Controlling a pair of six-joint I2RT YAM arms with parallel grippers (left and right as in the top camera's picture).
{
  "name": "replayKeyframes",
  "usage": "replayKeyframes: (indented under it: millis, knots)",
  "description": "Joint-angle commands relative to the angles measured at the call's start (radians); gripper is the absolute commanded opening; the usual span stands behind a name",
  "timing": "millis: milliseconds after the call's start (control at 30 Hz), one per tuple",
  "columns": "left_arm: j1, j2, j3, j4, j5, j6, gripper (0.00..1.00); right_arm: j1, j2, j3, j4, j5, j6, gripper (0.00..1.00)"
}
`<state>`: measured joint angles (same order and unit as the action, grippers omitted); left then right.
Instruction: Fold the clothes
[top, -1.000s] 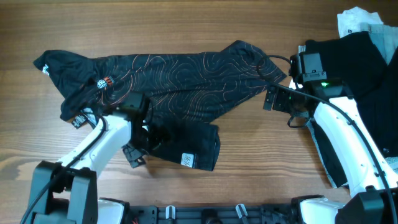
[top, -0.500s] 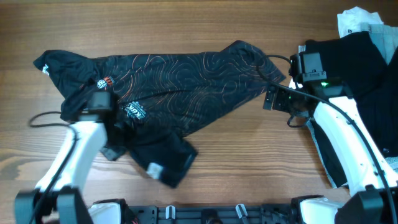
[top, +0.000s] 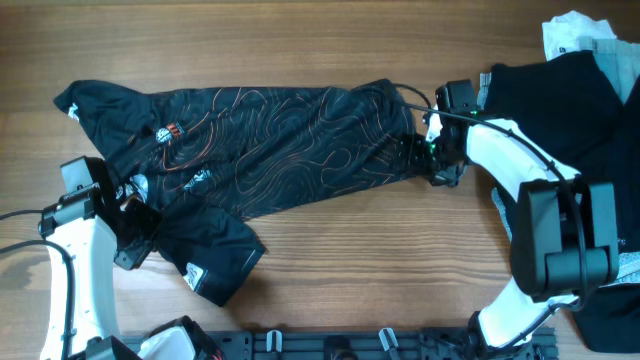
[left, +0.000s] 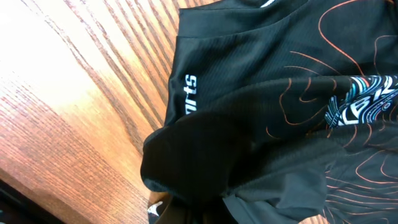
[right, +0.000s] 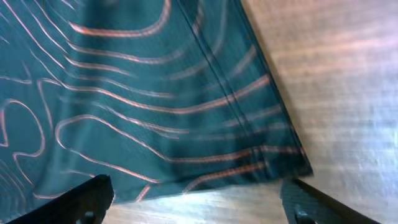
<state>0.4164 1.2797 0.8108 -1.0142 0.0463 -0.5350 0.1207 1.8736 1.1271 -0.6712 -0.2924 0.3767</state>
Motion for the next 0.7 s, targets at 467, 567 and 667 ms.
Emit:
replayKeyframes:
  millis: [467, 567, 667]
  knots:
    - [0.005, -0.005, 0.243, -0.110, 0.235, 0.191, 0.04, -0.025, -0.261, 0.225, -0.204, 0.082, -0.065, 0.04]
    - [0.005, -0.005, 0.507, -0.199, 0.329, 0.248, 0.04, -0.052, -0.455, 0.323, -0.225, 0.099, -0.061, 0.04]
    - [0.005, -0.011, 0.811, -0.298, 0.351, 0.248, 0.04, -0.093, -0.658, 0.401, -0.228, 0.148, -0.063, 0.04]
